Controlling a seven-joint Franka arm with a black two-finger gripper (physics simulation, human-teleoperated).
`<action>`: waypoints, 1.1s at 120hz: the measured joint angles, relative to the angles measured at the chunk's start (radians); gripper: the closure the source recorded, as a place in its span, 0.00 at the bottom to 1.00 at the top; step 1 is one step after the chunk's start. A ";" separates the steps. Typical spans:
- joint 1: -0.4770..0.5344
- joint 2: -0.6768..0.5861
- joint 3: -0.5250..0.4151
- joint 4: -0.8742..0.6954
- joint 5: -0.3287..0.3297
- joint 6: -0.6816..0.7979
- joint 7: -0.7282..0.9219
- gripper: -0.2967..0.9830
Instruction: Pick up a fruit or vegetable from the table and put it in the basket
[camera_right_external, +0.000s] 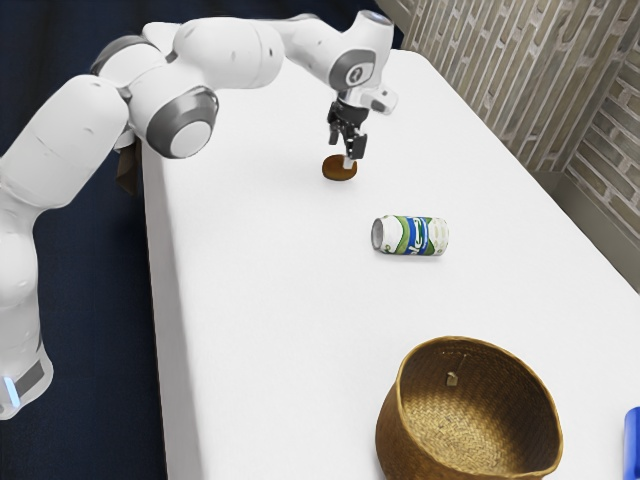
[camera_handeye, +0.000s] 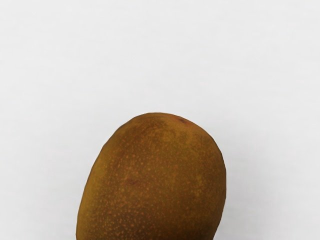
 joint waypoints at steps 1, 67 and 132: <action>0.001 0.002 0.000 0.001 -0.001 0.001 0.001 0.23; 0.040 0.073 -0.057 0.040 -0.006 0.047 0.048 0.23; 0.019 0.011 -0.086 0.043 0.003 0.035 0.060 0.57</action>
